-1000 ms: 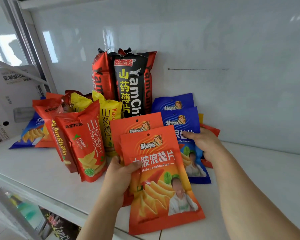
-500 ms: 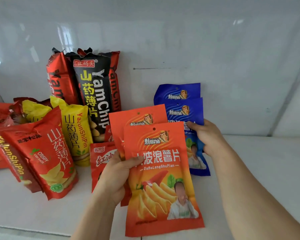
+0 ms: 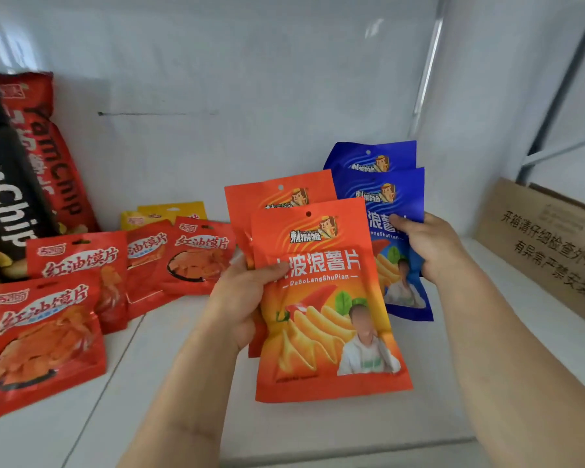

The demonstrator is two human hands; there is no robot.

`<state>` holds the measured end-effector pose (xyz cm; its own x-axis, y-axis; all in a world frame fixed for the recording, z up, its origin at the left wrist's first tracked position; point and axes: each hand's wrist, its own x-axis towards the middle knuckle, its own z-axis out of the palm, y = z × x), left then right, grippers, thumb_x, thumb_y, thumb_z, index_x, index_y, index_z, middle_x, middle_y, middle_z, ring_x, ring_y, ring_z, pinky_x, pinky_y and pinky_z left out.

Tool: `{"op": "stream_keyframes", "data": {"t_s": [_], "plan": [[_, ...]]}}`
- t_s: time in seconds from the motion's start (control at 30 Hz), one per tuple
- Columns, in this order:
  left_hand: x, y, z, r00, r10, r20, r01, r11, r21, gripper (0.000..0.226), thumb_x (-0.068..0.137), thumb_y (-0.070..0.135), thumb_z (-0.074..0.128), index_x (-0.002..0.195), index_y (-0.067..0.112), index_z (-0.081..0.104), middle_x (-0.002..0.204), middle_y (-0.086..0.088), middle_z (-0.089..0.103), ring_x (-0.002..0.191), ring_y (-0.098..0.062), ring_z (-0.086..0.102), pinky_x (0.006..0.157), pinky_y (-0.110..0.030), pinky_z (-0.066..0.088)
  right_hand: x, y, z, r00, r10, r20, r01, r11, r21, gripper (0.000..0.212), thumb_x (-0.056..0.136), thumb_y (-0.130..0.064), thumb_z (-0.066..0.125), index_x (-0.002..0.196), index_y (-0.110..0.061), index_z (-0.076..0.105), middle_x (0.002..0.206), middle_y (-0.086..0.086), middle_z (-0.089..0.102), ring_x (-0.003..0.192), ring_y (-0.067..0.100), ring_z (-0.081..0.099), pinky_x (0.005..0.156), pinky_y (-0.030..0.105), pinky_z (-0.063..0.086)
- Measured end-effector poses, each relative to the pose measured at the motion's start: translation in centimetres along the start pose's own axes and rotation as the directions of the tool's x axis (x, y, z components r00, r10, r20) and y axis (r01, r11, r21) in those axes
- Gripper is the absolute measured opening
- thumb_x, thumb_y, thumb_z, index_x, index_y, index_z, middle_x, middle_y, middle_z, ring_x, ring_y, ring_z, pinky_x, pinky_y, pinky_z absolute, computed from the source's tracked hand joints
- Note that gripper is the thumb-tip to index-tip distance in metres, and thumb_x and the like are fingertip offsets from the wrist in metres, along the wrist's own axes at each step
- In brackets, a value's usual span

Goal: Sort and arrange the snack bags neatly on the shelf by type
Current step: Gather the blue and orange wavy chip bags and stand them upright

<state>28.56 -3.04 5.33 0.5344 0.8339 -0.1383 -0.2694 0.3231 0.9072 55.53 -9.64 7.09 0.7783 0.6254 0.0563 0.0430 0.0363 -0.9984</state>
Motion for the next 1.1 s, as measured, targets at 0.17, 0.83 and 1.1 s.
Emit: {"op": "stream_keyframes", "data": {"t_s": [0.17, 0.83, 1.1], "plan": [[1.3, -2.8, 6.8, 0.998, -0.059, -0.031, 0.059, 0.998, -0.021, 0.029, 0.089, 0.002, 0.067, 0.117, 0.009, 0.065, 0.101, -0.017, 0.077, 0.083, -0.034, 0.076, 0.067, -0.047, 0.062, 3.8, 0.3, -7.7, 0.999, 0.052, -0.004, -0.052, 0.997, -0.052, 0.028, 0.081, -0.039, 0.078, 0.095, -0.019, 0.064, 0.088, 0.005, 0.077, 0.075, 0.027, 0.075, 0.066, 0.04, 0.058], [10.4, -10.0, 20.3, 0.95, 0.134, -0.281, -0.01, 0.915, 0.403, 0.057, 0.093, 0.033, 0.068, 0.139, 0.01, 0.044, 0.123, -0.003, 0.064, 0.103, -0.026, 0.067, 0.089, -0.038, 0.054, 7.6, 1.5, -17.1, 0.936, -0.333, -0.114, 0.104, 0.571, -0.814, 0.068, 0.092, -0.044, 0.056, 0.149, -0.019, 0.027, 0.154, 0.012, 0.032, 0.139, 0.034, 0.033, 0.109, 0.052, 0.032], [5.2, -8.1, 13.9, 0.716, 0.665, 0.214, -0.034, -0.273, 0.961, 0.031, 0.096, 0.035, 0.058, 0.12, 0.018, 0.068, 0.115, -0.001, 0.07, 0.105, -0.027, 0.066, 0.084, -0.038, 0.05, 0.5, 0.2, -10.0, 0.774, -0.462, 0.433, 0.569, 0.21, -0.795, 0.036, 0.101, -0.036, 0.043, 0.131, -0.02, 0.057, 0.134, 0.0, 0.059, 0.123, 0.024, 0.052, 0.102, 0.042, 0.038]]}}
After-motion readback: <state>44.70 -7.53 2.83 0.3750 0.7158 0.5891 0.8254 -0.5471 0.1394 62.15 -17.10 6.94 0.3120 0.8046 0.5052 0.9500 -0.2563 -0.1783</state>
